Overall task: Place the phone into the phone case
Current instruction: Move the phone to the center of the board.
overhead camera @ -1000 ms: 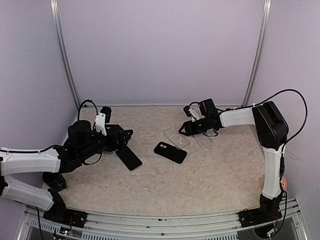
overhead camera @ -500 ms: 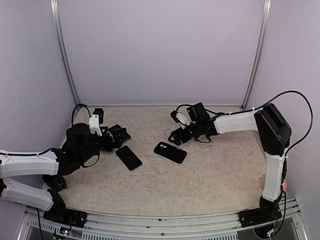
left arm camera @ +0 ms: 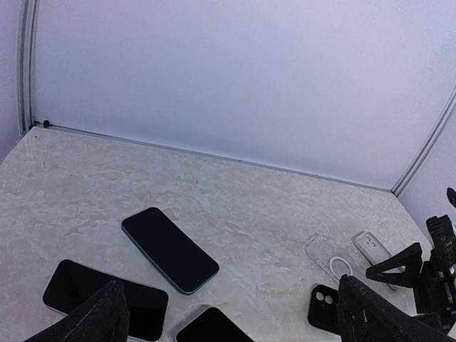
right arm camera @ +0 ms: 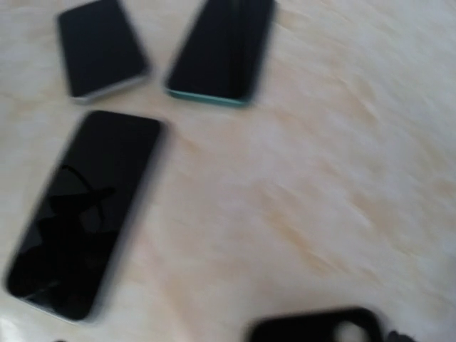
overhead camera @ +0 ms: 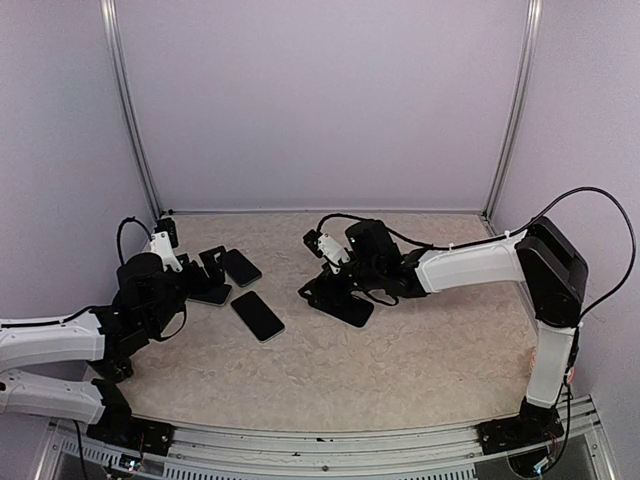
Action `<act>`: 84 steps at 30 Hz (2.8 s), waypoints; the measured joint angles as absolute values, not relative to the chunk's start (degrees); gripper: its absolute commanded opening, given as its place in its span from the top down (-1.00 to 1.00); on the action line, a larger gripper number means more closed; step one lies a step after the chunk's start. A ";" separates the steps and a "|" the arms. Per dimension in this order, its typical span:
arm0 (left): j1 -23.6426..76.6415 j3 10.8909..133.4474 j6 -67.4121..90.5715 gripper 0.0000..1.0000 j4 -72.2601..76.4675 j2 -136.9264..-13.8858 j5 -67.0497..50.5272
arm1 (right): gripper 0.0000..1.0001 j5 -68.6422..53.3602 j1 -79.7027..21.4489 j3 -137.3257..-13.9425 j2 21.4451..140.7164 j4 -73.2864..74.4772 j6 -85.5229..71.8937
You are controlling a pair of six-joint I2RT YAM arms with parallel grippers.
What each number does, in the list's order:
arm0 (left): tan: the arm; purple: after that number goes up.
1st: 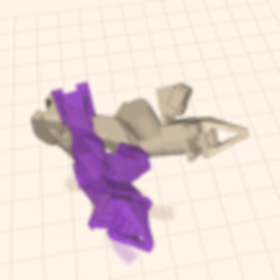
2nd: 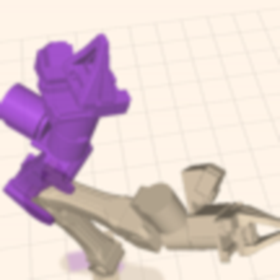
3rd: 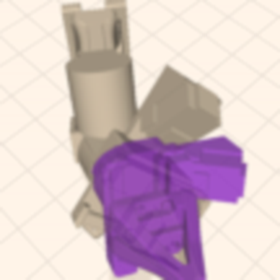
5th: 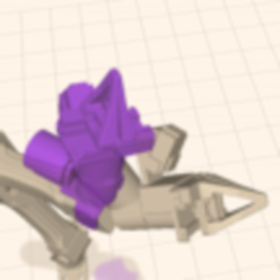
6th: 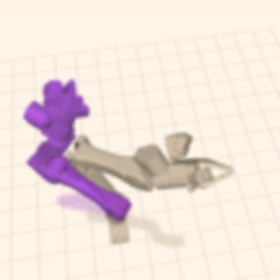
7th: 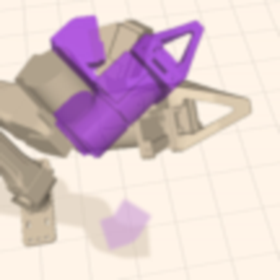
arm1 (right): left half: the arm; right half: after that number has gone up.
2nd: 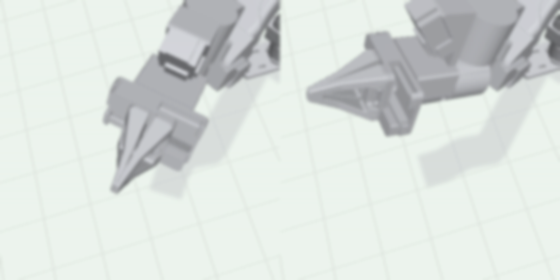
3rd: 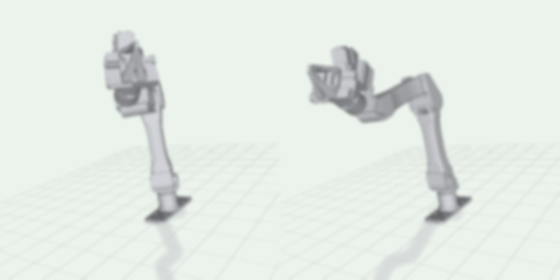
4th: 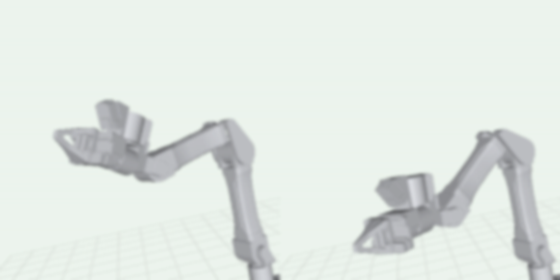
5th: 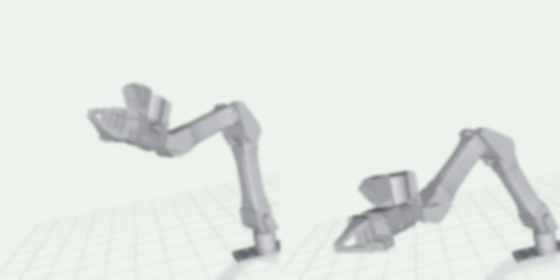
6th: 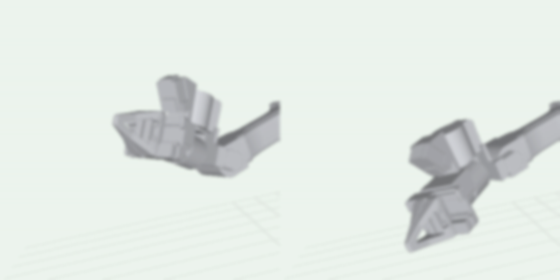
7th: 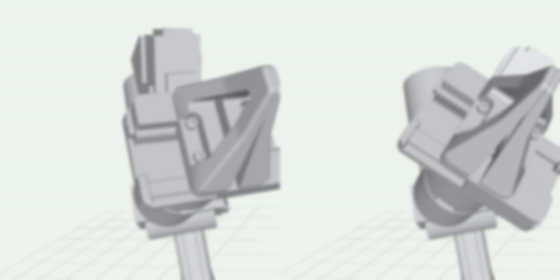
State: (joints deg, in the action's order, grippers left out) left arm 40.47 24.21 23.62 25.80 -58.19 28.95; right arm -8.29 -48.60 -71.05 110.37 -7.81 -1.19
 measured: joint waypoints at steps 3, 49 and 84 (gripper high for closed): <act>40.47 24.21 24.23 -0.98 24.75 -58.19 30.17 | -0.99 -7.33 -51.53 -71.09 110.93 -9.56 -1.15; 40.47 22.20 28.29 -0.98 23.88 -55.55 31.38 | -0.99 7.55 -64.12 -88.58 132.29 -5.45 -12.78; 40.47 22.17 29.39 -0.98 23.90 -56.75 31.75 | -0.51 10.33 -64.62 -87.15 132.44 -8.34 -12.53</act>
State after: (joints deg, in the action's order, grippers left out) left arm 40.47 22.17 29.39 23.90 -56.75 31.75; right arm 10.33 -64.62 -87.15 132.44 -8.34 -12.53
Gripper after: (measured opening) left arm 0.989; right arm 0.758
